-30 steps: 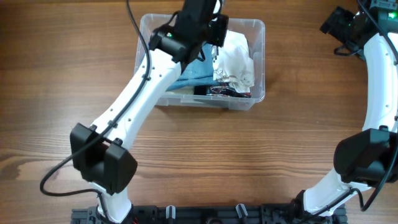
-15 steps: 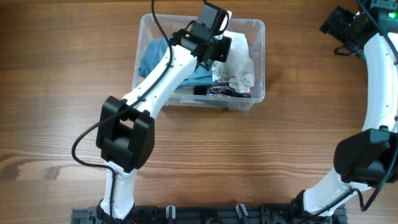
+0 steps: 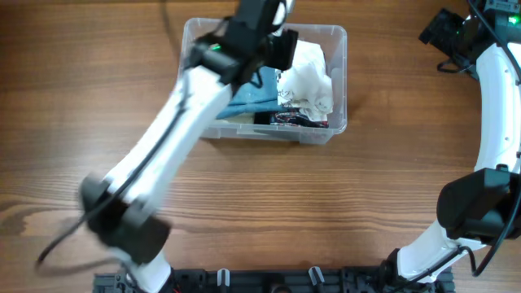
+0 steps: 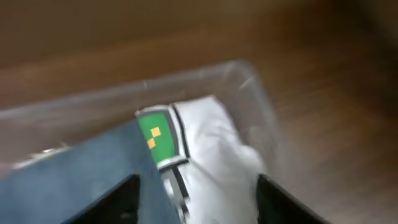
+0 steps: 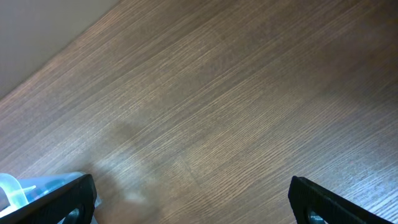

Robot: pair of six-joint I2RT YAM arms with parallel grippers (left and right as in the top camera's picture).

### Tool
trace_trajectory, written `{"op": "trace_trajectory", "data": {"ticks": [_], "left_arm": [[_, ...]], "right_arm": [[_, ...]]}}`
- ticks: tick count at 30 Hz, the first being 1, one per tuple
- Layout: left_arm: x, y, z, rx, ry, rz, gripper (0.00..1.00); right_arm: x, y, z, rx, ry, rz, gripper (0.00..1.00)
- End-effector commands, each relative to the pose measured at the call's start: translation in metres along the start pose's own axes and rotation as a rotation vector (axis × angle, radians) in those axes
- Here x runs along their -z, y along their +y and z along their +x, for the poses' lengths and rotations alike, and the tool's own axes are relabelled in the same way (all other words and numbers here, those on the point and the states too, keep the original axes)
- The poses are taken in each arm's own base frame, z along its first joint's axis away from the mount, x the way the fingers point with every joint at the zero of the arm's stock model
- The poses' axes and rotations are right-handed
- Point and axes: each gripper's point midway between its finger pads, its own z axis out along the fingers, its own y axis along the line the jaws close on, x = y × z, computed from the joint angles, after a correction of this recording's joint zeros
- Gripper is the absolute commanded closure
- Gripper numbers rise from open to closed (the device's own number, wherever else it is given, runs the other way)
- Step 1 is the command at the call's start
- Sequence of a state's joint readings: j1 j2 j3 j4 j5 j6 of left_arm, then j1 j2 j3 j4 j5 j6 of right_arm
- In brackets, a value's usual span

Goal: Pack container
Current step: 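Press the white shirt down into the box with the left gripper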

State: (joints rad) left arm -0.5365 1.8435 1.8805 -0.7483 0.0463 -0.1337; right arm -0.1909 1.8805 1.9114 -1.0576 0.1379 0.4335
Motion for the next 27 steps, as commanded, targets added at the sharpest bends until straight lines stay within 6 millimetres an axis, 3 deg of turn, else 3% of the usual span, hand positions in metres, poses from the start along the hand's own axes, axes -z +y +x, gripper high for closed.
{"op": "trace_trajectory", "data": {"ticks": [1,4,9,11,23,27], "left_arm": [[0.099,-0.005,-0.018,0.004,-0.086,0.003,0.00],[0.123,-0.002,0.005,0.007,-0.013,-0.012,0.00],[0.136,0.009,0.065,0.017,0.224,-0.058,0.00],[0.139,0.012,0.077,0.019,0.277,-0.069,0.00],[0.137,0.010,0.090,0.025,0.339,-0.055,0.00],[0.123,-0.001,0.071,0.023,0.230,0.014,0.00]], "right_arm": [[-0.007,0.002,0.004,-0.008,0.017,0.001,0.00],[-0.007,0.002,0.004,-0.008,0.017,0.001,0.00],[-0.007,0.002,0.004,-0.008,0.017,0.001,0.00],[-0.007,0.002,0.004,-0.008,0.017,0.001,0.00],[-0.007,0.002,0.004,-0.008,0.017,0.001,0.00],[-0.007,0.002,0.004,-0.008,0.017,0.001,0.00]]}}
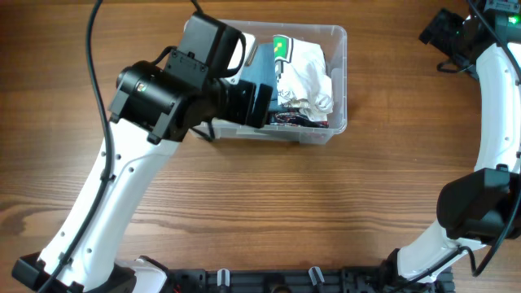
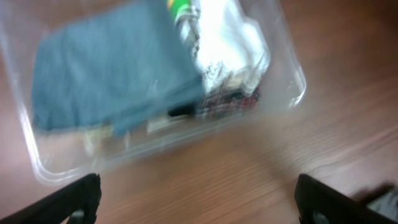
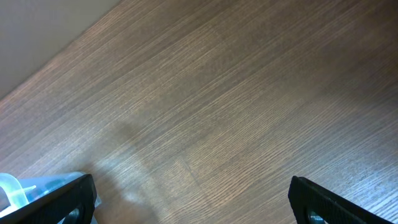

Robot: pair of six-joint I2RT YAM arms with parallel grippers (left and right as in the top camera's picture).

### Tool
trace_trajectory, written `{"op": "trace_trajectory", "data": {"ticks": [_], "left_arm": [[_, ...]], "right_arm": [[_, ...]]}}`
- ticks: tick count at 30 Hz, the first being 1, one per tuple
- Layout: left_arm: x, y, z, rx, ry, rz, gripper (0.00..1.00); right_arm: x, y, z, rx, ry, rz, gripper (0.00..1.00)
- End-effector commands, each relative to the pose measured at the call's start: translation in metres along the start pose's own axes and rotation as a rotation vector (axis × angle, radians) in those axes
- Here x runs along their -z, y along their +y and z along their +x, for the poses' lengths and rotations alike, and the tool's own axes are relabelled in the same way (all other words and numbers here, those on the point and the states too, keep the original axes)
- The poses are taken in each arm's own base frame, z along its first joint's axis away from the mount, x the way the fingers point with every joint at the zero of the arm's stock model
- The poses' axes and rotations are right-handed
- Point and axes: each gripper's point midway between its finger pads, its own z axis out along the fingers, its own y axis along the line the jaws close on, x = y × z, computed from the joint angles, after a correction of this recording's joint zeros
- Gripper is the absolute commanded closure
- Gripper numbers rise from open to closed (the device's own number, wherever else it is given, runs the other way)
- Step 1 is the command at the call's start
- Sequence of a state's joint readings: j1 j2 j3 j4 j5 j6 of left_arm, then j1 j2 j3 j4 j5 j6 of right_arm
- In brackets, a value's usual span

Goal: Pack container

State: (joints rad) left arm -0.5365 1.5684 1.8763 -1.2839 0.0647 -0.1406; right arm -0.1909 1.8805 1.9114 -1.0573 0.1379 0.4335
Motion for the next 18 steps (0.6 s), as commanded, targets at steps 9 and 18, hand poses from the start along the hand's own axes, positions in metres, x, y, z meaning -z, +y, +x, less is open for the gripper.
{"op": "trace_trajectory", "data": {"ticks": [9,18], "left_arm": [[0.011,0.011,0.039,-0.058,-0.201,0.067,0.00],[-0.033,0.068,0.136,0.041,-0.463,0.105,0.00]], "right_arm": [[-0.007,0.002,0.005,-0.008,0.017,0.001,0.00],[-0.007,0.002,0.005,-0.008,0.017,0.001,0.00]]}}
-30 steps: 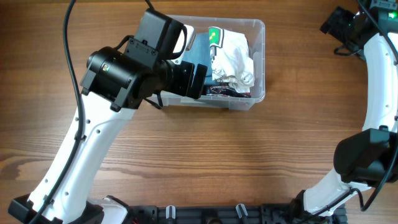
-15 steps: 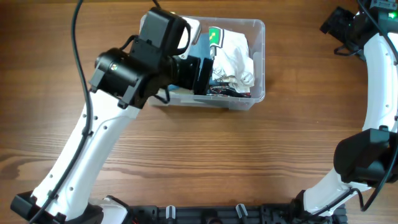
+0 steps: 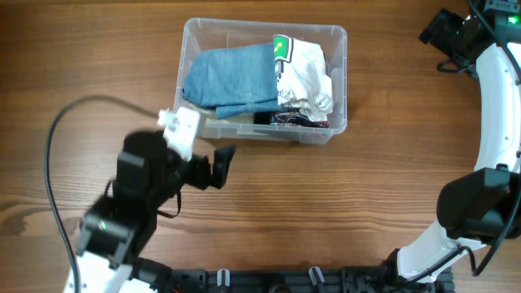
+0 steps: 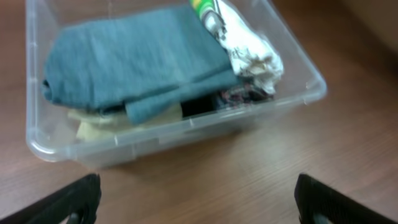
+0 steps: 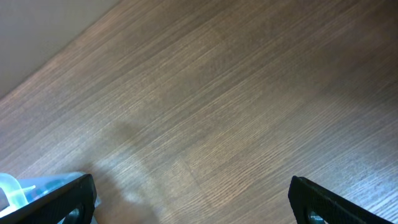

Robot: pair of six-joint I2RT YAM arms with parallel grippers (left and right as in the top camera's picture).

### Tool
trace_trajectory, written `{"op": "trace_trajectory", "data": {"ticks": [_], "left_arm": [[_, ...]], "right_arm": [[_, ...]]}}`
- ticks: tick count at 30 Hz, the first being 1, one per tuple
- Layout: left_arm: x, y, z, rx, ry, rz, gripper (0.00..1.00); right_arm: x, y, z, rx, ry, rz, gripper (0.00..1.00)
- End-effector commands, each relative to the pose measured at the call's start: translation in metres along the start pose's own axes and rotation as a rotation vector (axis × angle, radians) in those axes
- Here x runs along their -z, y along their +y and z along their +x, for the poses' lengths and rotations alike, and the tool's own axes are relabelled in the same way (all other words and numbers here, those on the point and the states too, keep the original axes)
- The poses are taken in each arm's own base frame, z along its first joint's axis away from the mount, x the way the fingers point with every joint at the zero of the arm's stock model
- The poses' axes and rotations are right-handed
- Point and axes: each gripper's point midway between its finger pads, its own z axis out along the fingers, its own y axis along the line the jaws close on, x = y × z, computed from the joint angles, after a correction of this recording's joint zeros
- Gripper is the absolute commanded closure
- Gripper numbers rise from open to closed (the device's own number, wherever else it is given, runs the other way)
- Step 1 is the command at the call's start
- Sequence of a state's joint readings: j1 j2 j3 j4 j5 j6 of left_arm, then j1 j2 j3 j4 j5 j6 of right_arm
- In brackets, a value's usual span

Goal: Pack container

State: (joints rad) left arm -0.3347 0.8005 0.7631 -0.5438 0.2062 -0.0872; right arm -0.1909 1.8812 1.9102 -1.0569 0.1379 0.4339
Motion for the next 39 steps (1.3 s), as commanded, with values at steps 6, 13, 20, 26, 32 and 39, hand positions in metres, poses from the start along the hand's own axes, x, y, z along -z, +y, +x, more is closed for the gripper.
{"op": "trace_trajectory", "data": {"ticks": [6,13,20,26,32,39], "left_arm": [[0.003,0.055,0.060,0.020,-0.300,-0.068,0.00],[0.020,0.075,0.058,0.016,-0.431,-0.157,0.00],[0.015,0.078,0.069,-0.018,-0.485,-0.161,0.00],[0.024,0.079,0.055,-0.059,-0.593,-0.182,0.00],[0.023,0.091,0.060,-0.029,-0.576,-0.244,0.00],[0.027,0.105,0.061,-0.005,-0.582,-0.322,0.00]], "right_arm": [[-0.006,0.002,0.004,-0.007,0.016,0.000,0.00],[-0.006,0.002,0.004,-0.007,0.016,0.000,0.00],[-0.006,0.002,0.004,-0.007,0.016,0.000,0.00],[-0.006,0.002,0.004,-0.007,0.016,0.000,0.00],[-0.006,0.002,0.004,-0.008,0.016,0.000,0.00],[-0.006,0.002,0.004,-0.008,0.016,0.000,0.00]]}}
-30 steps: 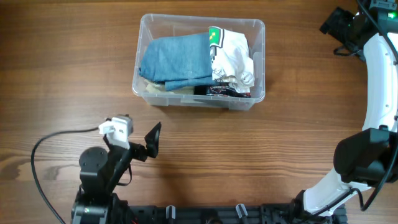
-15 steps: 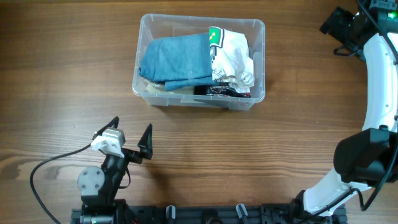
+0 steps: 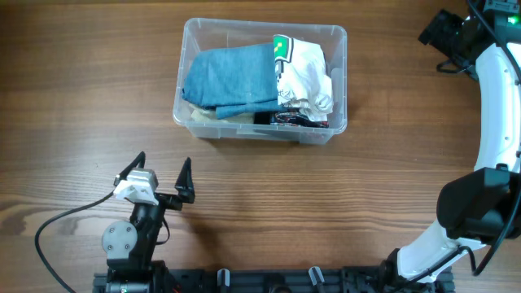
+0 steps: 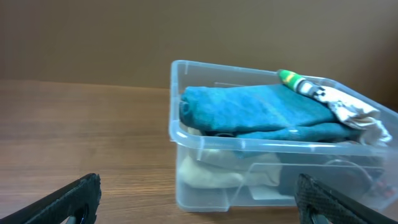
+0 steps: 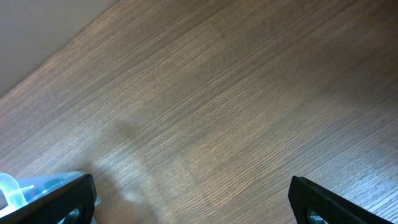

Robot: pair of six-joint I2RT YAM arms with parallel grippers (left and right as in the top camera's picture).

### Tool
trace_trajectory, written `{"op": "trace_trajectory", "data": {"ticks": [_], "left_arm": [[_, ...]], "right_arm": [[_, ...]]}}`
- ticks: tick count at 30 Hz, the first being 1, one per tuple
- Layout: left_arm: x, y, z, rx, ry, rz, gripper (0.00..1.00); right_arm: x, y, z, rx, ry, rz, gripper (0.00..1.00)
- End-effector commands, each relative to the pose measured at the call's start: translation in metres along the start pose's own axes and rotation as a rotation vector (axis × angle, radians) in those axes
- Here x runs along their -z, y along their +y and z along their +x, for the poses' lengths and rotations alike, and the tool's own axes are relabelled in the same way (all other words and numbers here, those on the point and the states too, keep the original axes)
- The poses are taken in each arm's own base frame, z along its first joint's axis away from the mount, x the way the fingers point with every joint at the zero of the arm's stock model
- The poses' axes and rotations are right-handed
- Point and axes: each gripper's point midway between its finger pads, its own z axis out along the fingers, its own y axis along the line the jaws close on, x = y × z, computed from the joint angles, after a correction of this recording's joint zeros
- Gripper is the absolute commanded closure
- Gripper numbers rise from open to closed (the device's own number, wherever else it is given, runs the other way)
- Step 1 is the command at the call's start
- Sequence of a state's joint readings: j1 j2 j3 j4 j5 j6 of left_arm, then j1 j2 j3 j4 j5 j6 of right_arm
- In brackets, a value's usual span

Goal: Pack container

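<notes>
The clear plastic container (image 3: 340, 81) stands at the back middle of the table. Inside lie a folded blue cloth (image 3: 228, 77), a crumpled white cloth (image 3: 309, 77) with a green patch (image 3: 282, 43), a pale cloth and a dark item beneath. From low down, the left wrist view shows the container (image 4: 205, 186) side-on with the blue cloth (image 4: 261, 109) on top. My left gripper (image 3: 163, 167) is open and empty near the table's front edge, well short of the container. My right gripper (image 3: 435, 34) is open over bare table at the back right.
Wooden table (image 3: 366, 195) all around. The right arm's white links (image 3: 496, 106) curve along the right edge. A black rail (image 3: 269, 281) runs along the front edge. The right wrist view shows bare wood (image 5: 205, 112) and a corner of the container (image 5: 12, 186).
My left gripper has moved from just in front of the container back to the table's front edge, lower down, and now faces the container's side. The right arm has not moved.
My left gripper was open inside the container over the blue and white cloths. Then it was above the container's front wall, then in front of the container, and now rests empty at the front edge. The contents stayed put. The right gripper stayed open throughout.
</notes>
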State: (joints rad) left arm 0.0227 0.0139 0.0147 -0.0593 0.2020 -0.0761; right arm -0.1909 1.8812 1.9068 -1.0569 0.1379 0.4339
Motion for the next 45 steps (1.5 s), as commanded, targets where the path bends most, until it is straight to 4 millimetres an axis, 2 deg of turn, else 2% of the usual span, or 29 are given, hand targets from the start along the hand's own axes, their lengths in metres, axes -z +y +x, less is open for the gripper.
{"op": "trace_trajectory", "data": {"ticks": [1,27,29,34,36,38,45], "left_arm": [[0.000,0.010,0.001,-0.016,-0.008,-0.054,0.00],[0.000,0.010,0.001,-0.016,-0.008,-0.054,0.00],[0.000,0.010,0.001,-0.016,-0.008,-0.054,0.00],[0.000,0.010,0.001,-0.016,-0.008,-0.054,0.01],[0.000,0.010,0.001,-0.016,-0.008,-0.054,0.00],[0.000,0.010,0.001,-0.016,-0.008,-0.054,0.00],[0.000,0.010,0.001,-0.016,-0.008,-0.054,0.00]], "right_arm": [[-0.005,0.002,0.003,-0.008,0.013,-0.001,0.00],[-0.002,0.002,0.002,-0.009,0.006,-0.005,0.00],[0.012,0.003,-0.003,-0.013,-0.022,-0.018,0.00],[0.082,0.000,-0.020,-0.034,-0.161,-0.084,0.00],[0.119,-0.004,-0.025,-0.045,-0.235,-0.119,0.00],[0.142,-0.007,-0.026,-0.052,-0.280,-0.140,0.00],[0.201,-0.019,-0.023,-0.068,-0.387,-0.183,0.00]]}}
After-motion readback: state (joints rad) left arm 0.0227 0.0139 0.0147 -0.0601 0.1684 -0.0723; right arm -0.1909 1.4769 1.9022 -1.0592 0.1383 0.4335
